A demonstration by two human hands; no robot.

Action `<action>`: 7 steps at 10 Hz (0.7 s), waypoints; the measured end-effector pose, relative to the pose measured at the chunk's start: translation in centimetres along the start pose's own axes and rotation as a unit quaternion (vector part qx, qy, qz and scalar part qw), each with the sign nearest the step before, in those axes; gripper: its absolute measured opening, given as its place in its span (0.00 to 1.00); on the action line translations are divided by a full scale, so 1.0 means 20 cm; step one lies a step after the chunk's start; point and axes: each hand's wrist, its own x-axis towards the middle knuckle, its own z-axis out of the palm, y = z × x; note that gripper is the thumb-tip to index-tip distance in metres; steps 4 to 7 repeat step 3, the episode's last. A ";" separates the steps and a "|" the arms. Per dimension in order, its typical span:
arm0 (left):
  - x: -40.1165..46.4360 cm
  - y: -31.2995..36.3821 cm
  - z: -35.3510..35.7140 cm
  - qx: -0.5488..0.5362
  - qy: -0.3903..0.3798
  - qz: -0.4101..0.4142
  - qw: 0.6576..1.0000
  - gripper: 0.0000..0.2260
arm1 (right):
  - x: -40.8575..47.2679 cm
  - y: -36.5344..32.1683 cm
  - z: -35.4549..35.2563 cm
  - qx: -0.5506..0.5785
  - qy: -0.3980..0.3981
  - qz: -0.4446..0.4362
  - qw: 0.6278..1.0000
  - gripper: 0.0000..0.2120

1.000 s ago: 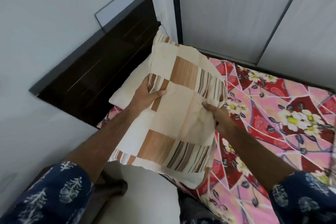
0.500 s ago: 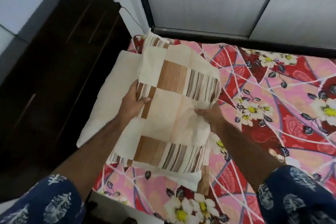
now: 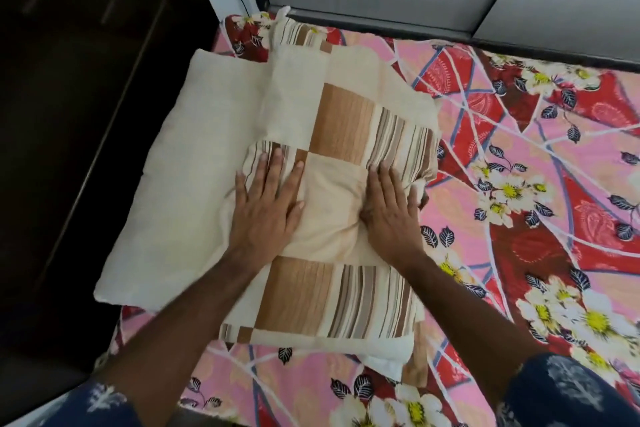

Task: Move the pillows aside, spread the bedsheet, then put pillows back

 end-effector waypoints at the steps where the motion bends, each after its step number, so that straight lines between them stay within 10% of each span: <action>1: -0.01 0.00 -0.07 0.002 -0.033 0.007 0.999 0.30 | 0.00 0.01 -0.10 0.017 -0.089 0.013 0.996 0.38; 7: -0.06 0.04 -0.40 0.015 -0.102 0.006 0.995 0.33 | -0.10 -0.07 -0.54 -0.014 -0.159 -0.012 0.987 0.42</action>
